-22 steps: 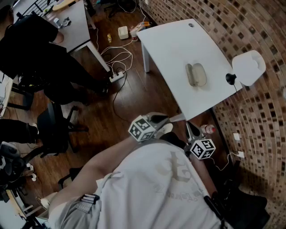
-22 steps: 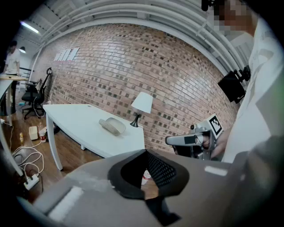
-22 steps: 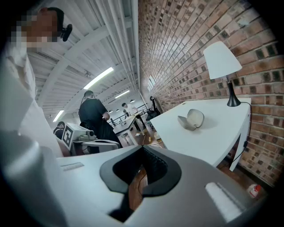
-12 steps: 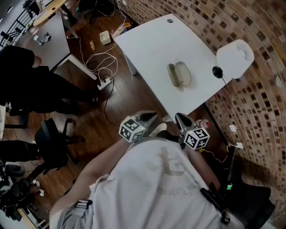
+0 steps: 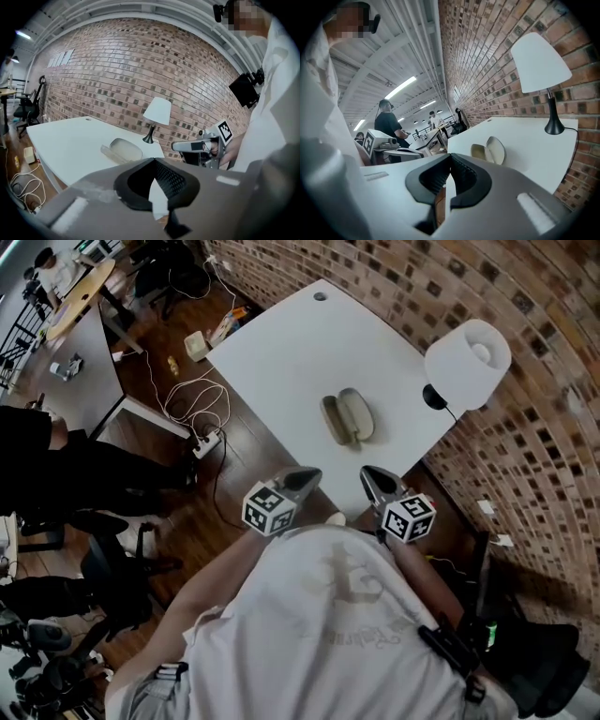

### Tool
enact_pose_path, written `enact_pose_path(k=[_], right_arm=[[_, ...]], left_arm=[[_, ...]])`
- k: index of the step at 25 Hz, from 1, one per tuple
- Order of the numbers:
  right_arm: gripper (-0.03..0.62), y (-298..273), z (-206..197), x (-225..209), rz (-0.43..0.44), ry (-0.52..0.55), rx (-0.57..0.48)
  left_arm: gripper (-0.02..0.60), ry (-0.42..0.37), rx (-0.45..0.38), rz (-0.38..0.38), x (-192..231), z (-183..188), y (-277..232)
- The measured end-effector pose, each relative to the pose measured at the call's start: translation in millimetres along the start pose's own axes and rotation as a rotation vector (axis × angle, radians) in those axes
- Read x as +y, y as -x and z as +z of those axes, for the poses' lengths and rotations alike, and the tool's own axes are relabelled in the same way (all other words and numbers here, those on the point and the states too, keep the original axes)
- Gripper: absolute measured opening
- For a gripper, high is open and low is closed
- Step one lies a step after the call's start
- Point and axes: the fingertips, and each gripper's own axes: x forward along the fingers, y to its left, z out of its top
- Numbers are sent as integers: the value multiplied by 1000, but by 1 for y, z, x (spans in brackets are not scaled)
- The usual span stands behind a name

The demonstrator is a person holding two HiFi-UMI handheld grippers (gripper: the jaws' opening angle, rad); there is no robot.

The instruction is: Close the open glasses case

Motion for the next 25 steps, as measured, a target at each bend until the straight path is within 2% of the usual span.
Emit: enact_pose_path(k=[5,9,14,19,25], right_arm=[[8,8,5,-20,-33,-24,-17],[8,22,2,-36,-74,-56,-30],[8,37,-8,-36,-141,-101,-41],[8,30,-5,-40,-132,-107,-60],[8,21,-6,-43,-151,-120,-56]], left_arm=[[6,-18,13,-32,-2,11,-27],[6,-48,66,-91,-18,5,-46],[6,-69,113,-161,-28,9,-50],[6,-139,148,-202,-41,9,-61],[6,-121,163,-219,-26,8,-65]])
